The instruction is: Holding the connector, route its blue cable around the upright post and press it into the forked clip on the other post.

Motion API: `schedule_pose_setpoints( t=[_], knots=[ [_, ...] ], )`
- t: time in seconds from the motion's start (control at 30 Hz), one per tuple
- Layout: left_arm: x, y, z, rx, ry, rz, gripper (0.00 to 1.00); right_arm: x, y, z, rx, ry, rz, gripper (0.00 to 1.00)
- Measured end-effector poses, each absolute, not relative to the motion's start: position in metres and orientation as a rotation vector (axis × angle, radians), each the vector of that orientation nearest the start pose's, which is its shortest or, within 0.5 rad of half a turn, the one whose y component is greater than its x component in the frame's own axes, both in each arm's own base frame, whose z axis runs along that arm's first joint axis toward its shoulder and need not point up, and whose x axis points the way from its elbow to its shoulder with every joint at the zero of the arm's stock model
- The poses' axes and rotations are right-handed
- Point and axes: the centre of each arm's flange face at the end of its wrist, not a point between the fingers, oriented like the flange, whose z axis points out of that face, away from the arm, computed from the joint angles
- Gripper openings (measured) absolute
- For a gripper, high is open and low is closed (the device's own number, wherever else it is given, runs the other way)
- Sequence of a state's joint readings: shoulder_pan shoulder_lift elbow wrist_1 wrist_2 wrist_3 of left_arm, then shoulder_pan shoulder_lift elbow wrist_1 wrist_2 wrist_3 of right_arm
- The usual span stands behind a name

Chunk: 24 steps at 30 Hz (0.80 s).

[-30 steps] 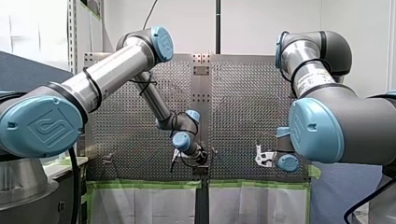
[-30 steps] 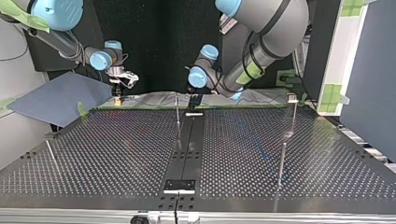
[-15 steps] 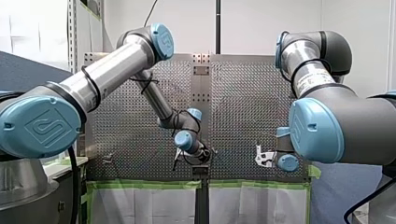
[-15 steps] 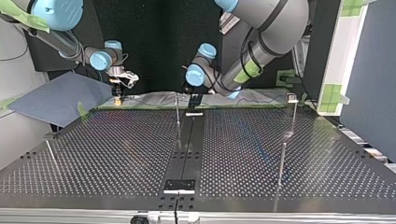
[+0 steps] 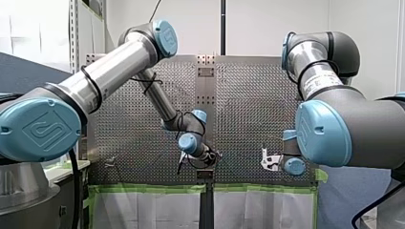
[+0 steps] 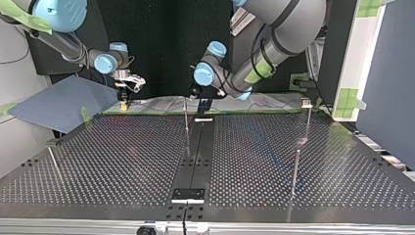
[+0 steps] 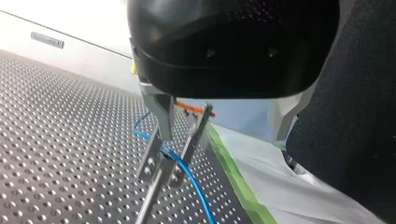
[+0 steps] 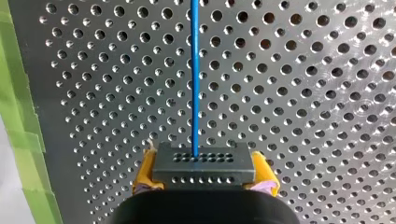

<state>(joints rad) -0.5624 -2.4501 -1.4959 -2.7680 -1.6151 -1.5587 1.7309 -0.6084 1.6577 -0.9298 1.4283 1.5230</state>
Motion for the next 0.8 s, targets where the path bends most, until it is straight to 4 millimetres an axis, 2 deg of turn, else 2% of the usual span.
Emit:
schedule_pose_setpoints(
  t=[0.2, 0.8],
  knots=[
    [0.4750, -0.4582, 0.0269, 0.545, 1.918, -0.320, 1.00, 0.2460, -0.5983, -0.0456, 1.543, -1.097, 1.338, 0.00],
    [0.4702, -0.4602, 0.0268, 0.538, 1.923, -0.311, 1.00, 0.2454, -0.5986, -0.0458, 1.551, -1.094, 1.349, 0.00]
  ],
)
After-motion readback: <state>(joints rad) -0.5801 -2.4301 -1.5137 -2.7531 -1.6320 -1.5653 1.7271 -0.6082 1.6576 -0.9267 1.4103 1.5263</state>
